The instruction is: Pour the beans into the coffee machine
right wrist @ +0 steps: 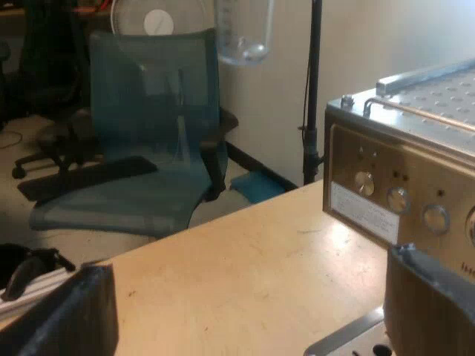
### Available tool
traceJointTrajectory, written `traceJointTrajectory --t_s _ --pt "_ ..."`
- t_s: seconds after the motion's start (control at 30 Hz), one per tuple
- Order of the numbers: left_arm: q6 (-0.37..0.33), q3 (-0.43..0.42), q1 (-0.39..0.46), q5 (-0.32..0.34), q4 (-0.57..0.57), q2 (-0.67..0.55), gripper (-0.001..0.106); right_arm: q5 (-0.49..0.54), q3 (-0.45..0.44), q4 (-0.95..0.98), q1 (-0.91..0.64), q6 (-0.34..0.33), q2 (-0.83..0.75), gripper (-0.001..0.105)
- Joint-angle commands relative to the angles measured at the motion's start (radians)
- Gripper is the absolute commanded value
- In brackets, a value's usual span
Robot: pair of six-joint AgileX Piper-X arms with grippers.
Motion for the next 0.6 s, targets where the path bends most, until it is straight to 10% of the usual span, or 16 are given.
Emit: traceJointTrajectory --t_s 0.03,0.6 --pt "-0.023 0.056 0.027 0.037 -0.036 -0.044 0.022 0.005 -0.005 0.0 0.002 0.001 0.015 0.079" --pt "-0.129 0.471 0.04 0.036 -0.246 -0.147 0.022 0.005 -0.005 -0.002 0.002 0.077 0.254 0.079"
